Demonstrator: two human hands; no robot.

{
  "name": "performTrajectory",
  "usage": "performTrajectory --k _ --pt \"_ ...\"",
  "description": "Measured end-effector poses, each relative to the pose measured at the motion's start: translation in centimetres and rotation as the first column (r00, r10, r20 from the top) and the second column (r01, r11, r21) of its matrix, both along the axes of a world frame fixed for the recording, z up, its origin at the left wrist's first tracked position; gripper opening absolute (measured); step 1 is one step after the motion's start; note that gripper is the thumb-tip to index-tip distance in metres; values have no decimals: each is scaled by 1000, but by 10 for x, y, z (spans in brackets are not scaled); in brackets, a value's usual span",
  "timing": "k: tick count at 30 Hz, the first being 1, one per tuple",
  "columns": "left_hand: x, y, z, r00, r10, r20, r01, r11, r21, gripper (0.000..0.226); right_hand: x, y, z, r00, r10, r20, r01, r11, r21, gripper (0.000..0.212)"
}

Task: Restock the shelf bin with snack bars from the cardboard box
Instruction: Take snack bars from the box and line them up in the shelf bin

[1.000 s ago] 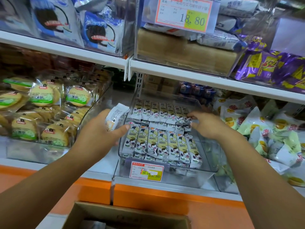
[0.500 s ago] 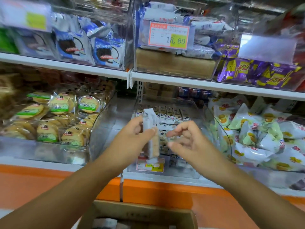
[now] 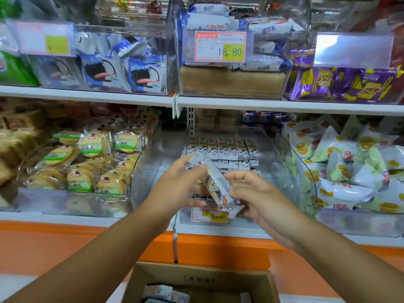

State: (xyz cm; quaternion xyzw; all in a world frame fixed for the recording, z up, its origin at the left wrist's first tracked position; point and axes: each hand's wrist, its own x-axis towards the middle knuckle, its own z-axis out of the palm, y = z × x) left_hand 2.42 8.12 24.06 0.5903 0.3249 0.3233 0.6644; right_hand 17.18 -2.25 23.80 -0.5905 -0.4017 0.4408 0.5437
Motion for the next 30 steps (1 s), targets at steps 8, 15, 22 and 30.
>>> performTrajectory --k 8,15,22,30 --pt "-2 14 -8 998 70 0 -69 993 95 19 3 8 -2 995 96 -40 -96 995 -3 31" --pt "-8 21 -5 985 -28 -169 63 976 207 28 14 17 1 984 -181 -3 179 973 146 37" --pt "-9 20 -13 980 -100 -172 121 986 115 22 -5 32 -6 982 -180 53 164 962 219 39" --pt "-19 34 -9 902 354 -248 -116 750 651 17 -7 59 -11 956 -234 177 211 967 141 36"
